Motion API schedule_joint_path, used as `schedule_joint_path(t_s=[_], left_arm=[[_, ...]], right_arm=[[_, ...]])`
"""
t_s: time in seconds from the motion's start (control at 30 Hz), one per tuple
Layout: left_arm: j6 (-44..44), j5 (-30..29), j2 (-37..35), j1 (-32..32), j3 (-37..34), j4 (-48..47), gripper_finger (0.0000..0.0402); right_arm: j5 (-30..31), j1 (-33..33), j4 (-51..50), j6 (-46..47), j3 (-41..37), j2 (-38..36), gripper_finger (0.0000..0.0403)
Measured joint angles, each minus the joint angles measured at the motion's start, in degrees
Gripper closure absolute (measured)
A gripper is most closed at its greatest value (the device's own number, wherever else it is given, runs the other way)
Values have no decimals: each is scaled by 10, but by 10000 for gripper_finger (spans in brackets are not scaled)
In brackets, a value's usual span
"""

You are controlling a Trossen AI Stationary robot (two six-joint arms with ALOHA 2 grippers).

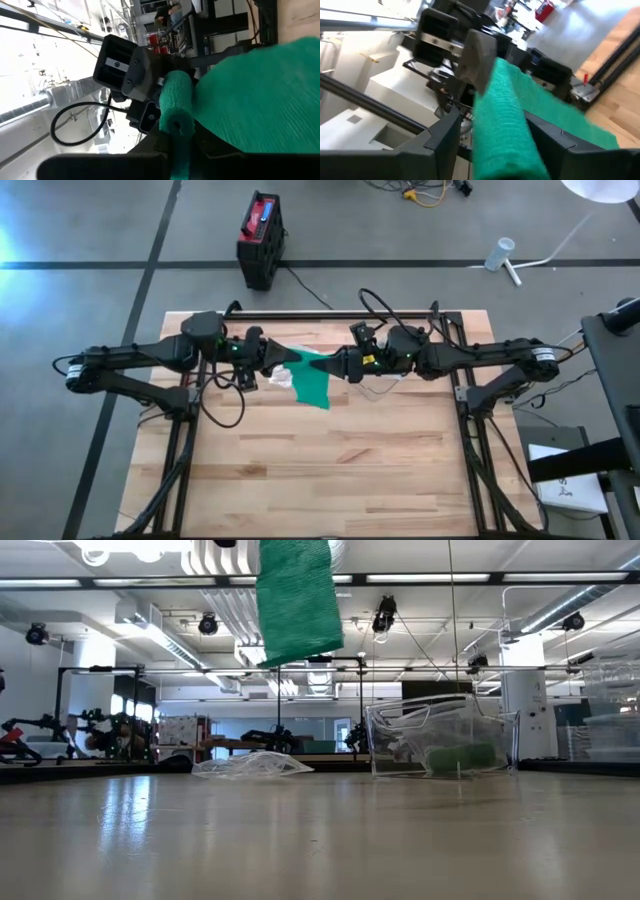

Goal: Roll bandage
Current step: Roll the dark green bandage

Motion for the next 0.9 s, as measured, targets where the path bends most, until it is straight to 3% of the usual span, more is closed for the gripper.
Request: schedule_joint_path(t_s=[0.27, 0.9], left_arm=[[1, -3, 5, 1, 0, -2, 391], [-24, 30, -7, 1, 0, -10, 391]], right_arm=[[-7, 2, 1, 22, -1, 20, 218], [0, 3, 36, -29, -1, 18, 220]])
